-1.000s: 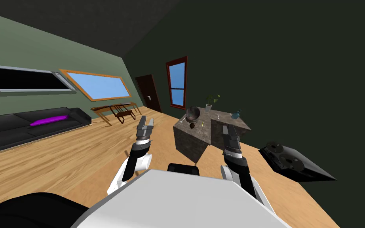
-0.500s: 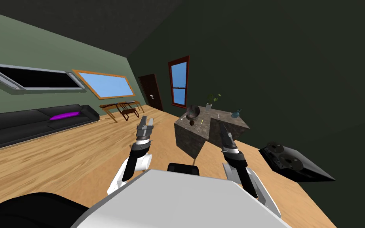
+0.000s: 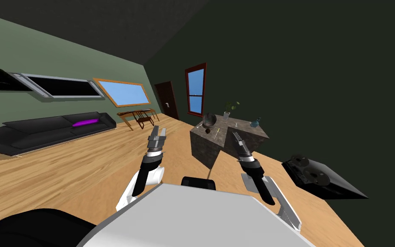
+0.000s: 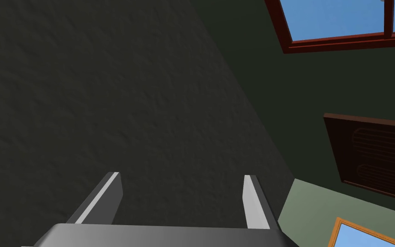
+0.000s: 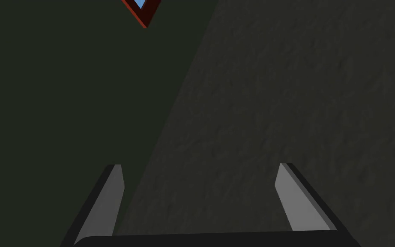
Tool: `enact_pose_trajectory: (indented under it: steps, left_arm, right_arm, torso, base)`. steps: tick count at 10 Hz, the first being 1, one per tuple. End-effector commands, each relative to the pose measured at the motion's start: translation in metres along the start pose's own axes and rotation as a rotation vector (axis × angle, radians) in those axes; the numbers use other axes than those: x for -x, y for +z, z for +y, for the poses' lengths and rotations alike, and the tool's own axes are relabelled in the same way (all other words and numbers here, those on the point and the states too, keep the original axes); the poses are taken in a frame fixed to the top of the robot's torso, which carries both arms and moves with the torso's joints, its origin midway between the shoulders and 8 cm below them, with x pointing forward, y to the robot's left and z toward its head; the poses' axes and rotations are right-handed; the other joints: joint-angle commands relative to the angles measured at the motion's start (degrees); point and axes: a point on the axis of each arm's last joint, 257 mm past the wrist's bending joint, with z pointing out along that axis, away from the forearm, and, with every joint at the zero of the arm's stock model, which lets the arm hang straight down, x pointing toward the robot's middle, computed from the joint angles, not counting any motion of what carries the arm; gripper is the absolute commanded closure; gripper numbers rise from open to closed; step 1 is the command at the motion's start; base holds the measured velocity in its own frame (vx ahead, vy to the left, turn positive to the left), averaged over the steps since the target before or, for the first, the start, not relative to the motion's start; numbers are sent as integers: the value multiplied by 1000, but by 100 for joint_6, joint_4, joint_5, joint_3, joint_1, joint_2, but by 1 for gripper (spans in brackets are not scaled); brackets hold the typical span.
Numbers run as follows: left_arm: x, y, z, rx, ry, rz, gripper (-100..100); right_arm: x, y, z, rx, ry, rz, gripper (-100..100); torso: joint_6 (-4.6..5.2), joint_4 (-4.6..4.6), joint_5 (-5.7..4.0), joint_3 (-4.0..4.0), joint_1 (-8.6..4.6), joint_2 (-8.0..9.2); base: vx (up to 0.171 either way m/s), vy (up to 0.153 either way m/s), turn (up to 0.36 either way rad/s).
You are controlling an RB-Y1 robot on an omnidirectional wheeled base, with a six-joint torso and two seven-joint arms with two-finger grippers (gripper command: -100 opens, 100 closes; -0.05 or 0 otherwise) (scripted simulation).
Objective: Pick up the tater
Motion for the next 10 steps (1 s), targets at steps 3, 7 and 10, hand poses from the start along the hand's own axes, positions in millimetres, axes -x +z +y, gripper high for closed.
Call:
enact_pose_trajectory:
  steps: [3, 7, 10]
  left_arm:
    - [0, 0, 0, 0, 0, 0, 0]
    - [0, 0, 0, 0, 0, 0, 0]
    - [0, 0, 0, 0, 0, 0, 0]
  right_arm:
    - [-22, 7, -5, 23, -142, 91, -100]
    - [-44, 14, -14, 48, -290, 181, -100]
    - [-67, 18, -25, 76, -434, 270, -100]
  torso:
    - [0, -4, 1, -9, 1, -16]
    - [-3, -2, -1, -5, -7, -7]
    - [1, -5, 1, -13, 4, -22]
  base:
    - [-81, -17, 76]
    - [-92, -26, 99]
    - [-68, -5, 95]
